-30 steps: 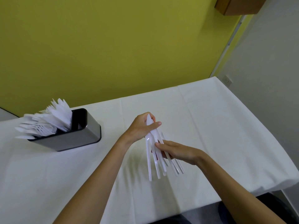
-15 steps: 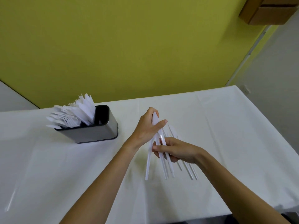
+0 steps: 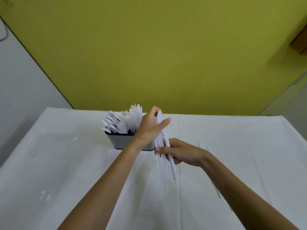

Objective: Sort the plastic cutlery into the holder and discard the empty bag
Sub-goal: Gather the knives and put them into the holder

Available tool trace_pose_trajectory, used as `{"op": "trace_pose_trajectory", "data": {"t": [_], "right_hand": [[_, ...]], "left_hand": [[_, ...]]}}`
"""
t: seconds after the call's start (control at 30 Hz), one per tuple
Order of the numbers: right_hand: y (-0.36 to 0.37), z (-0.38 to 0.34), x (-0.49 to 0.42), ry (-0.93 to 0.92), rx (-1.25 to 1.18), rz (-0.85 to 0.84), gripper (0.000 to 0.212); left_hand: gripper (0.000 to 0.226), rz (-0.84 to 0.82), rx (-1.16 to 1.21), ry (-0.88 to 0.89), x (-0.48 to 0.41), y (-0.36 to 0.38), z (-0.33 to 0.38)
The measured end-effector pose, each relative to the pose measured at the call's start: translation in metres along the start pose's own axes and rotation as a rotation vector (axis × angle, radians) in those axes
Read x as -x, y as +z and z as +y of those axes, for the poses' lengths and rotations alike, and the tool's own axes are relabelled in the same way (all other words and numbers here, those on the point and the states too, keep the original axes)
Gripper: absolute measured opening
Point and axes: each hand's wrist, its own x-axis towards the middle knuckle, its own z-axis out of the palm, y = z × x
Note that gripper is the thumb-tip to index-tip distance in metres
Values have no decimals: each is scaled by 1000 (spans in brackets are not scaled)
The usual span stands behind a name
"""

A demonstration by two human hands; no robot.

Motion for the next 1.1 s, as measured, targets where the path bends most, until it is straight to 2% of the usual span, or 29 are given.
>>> {"op": "trace_pose_trajectory", "data": {"t": [0.2,0.33,0.4,0.47,0.53,0.6,0.77,0.87,0.97,1.1], "right_hand": [[13,-22,-23,-6,129,1,18],[18,-34,-36,-39,152,96,31],[19,-37,-43,-76,81,211,36],[19,-36,-51,-128,-43,376,34],[21,-31,-63,-181,-126,543,29],[24,-26,-73,-209,-145,676,24],[35,-23,-98,-273,-175,966,37],[44,-25,-108,-308,-58,1098,41],[53,-19,-115,-335,145,1119,43],[66,-12,-119,-308,373,1106,36]], "left_hand": [[24,15,-36,49,-4,-36,0],[28,83,10,82,-8,-67,1],[30,206,53,95,-9,-84,-2],[21,358,92,89,-7,-100,-12],[12,493,132,38,-3,-114,-29],[16,568,204,-46,0,-122,-49],[35,493,358,-310,4,-128,-90],[40,405,466,-365,9,-127,-93],[40,355,569,-376,11,-123,-93],[45,327,590,-366,12,-124,-101]]}}
